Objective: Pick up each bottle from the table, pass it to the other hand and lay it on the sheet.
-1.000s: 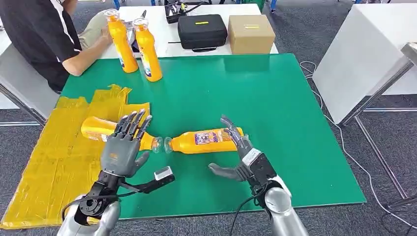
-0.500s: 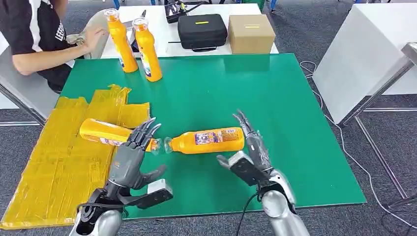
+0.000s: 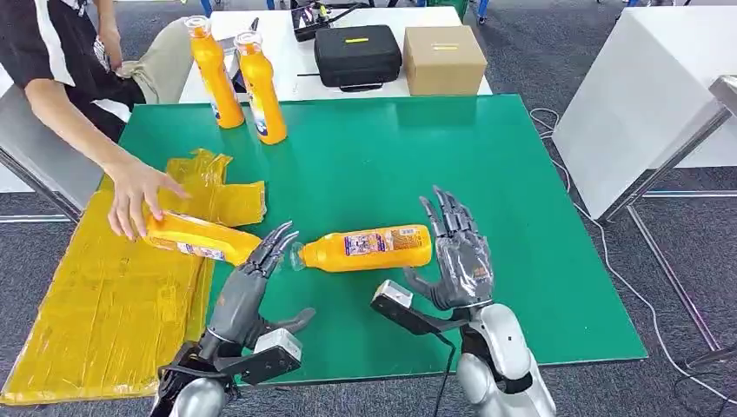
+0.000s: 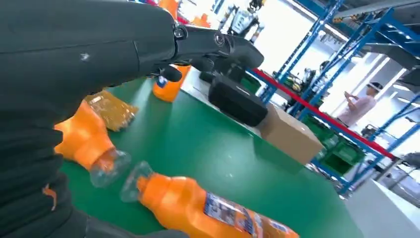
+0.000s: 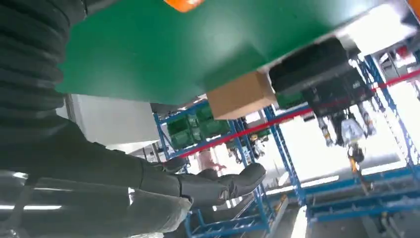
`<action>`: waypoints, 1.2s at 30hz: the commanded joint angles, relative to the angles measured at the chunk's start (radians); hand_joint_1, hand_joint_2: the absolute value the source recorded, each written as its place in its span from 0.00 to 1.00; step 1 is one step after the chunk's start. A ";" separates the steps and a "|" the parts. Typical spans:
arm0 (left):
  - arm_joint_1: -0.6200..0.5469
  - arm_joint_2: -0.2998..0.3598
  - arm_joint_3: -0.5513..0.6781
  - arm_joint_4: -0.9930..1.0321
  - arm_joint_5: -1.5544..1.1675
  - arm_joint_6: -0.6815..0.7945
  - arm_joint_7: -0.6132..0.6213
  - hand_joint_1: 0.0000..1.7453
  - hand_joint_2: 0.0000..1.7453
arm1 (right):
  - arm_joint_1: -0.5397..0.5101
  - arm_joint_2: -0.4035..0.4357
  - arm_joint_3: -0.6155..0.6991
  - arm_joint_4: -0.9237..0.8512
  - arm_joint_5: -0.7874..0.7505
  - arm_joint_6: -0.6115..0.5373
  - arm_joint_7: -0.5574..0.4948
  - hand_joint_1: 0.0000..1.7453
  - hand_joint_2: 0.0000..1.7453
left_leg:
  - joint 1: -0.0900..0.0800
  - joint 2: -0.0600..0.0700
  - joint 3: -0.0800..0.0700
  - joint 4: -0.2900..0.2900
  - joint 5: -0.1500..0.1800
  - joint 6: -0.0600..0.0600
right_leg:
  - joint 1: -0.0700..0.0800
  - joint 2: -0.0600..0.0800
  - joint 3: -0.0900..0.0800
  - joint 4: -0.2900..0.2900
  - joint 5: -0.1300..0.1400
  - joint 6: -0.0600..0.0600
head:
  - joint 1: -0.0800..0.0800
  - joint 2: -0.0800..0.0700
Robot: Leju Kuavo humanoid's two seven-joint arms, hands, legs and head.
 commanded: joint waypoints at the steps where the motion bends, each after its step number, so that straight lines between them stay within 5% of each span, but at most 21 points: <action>1: -0.059 -0.005 -0.043 0.111 0.047 -0.022 -0.016 0.00 1.00 | -0.044 -0.108 0.083 0.091 -0.039 0.138 0.046 0.00 1.00 | 0.001 0.000 0.002 -0.001 0.000 -0.002 | 0.001 0.000 0.003 -0.002 0.000 0.000 | 0.000 0.000; 15: -0.114 0.004 -0.076 0.140 0.093 -0.046 -0.031 0.00 1.00 | -0.163 -0.125 0.090 0.242 -0.107 0.284 0.106 0.00 1.00 | 0.001 0.000 0.003 -0.001 0.000 -0.002 | 0.001 0.000 0.003 -0.002 0.000 0.000 | 0.000 0.000; 36: -0.119 0.007 -0.099 0.134 0.116 -0.049 -0.032 0.00 1.00 | -0.226 -0.109 0.110 0.334 -0.111 0.245 0.099 0.00 1.00 | 0.001 0.001 0.002 0.000 0.000 -0.002 | 0.001 0.001 0.002 -0.001 0.000 0.000 | 0.000 0.000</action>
